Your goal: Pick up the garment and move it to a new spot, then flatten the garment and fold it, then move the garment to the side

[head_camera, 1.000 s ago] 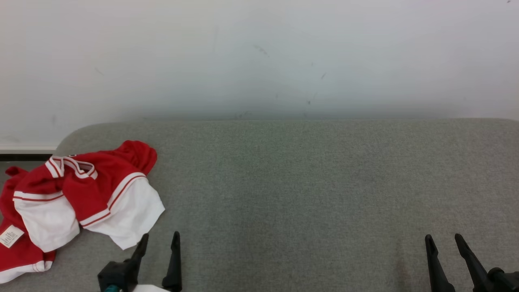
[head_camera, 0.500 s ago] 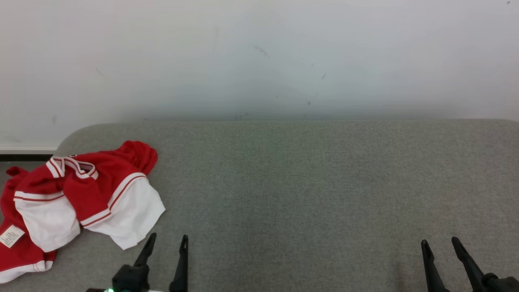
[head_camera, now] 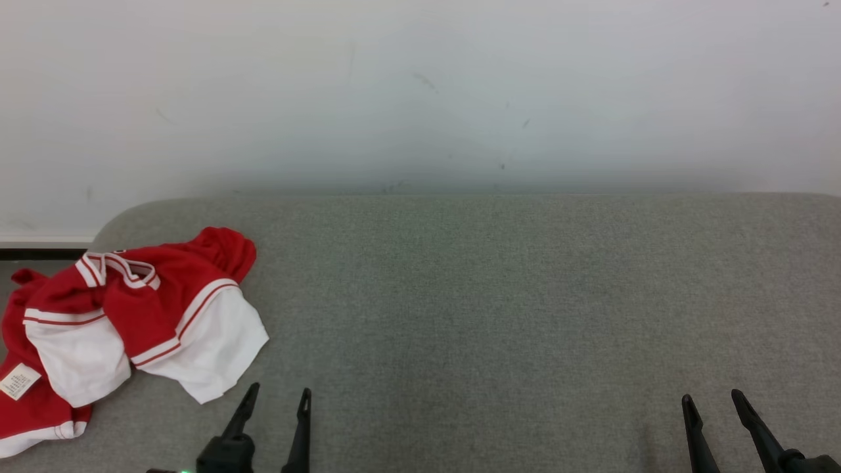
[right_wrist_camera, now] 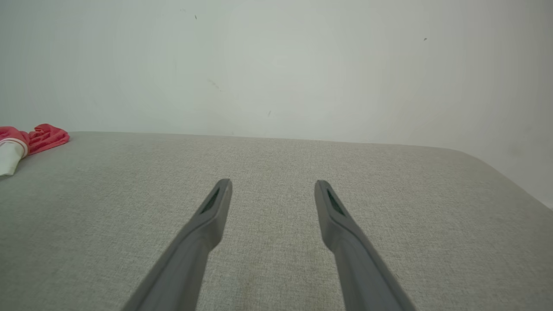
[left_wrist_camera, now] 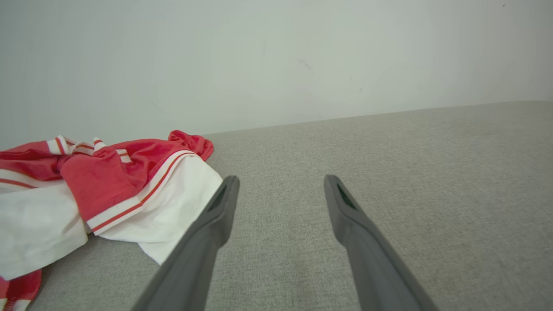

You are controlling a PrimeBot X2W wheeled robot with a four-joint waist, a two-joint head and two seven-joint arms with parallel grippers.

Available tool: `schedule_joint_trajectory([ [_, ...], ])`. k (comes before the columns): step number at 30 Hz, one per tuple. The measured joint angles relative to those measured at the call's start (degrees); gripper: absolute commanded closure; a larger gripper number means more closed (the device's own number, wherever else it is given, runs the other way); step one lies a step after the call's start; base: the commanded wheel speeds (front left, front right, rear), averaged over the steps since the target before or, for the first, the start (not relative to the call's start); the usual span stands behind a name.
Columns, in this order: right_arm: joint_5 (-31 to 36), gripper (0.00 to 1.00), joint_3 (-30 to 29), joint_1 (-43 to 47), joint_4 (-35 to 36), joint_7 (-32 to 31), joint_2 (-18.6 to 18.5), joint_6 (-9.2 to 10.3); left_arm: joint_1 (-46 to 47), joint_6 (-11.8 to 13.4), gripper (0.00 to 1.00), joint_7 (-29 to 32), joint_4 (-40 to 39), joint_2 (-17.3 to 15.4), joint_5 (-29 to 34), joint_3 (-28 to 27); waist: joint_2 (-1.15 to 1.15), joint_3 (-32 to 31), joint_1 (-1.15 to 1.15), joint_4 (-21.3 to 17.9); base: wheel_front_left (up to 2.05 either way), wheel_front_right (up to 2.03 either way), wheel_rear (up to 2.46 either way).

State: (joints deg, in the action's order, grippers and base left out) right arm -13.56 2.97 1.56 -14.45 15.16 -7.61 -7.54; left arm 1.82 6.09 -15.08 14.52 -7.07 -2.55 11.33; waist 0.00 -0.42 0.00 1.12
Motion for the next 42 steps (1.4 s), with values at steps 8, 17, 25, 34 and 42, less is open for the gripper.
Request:
schedule_joint_trajectory([
  [8, -0.81, 0.0, 0.33, -0.04, -0.02, 0.0, -0.13, -0.01, 0.03, -0.79, 0.0, 0.0, 0.54, 0.7, 0.0, -0.26, 0.0, 0.23, 0.0, -0.19, 0.0, 0.0, 0.0],
  [17, -1.35, 0.0, 0.41, 0.01, -0.07, 0.01, -0.27, -0.01, 0.12, -1.53, 0.0, -0.04, 1.01, 1.19, 0.0, -0.58, 0.0, 0.08, 0.0, 0.78, 0.0, 0.0, 0.0],
  [25, -1.9, 0.0, 0.79, 1.01, -0.25, 0.02, 0.03, 0.0, 0.18, -2.05, 0.0, -0.04, 1.38, 1.55, 0.03, -0.78, 0.0, -0.11, 0.0, 5.47, 0.0, 0.0, 0.0],
  [34, -2.12, 0.0, 2.37, 1.07, -0.73, 0.02, 0.43, 0.0, -1.35, -2.1, 0.0, -0.04, 1.41, 1.36, 0.07, -1.81, 0.0, -0.53, 0.0, 13.57, 0.0, 0.0, 0.0],
  [42, -2.27, 0.0, 3.74, 0.71, -1.18, 0.02, 0.66, 0.0, -2.01, -2.11, 0.0, -0.04, 0.86, 1.38, 0.07, -2.45, 0.0, -0.5, 0.0, 17.18, 0.0, 0.0, 0.0],
])
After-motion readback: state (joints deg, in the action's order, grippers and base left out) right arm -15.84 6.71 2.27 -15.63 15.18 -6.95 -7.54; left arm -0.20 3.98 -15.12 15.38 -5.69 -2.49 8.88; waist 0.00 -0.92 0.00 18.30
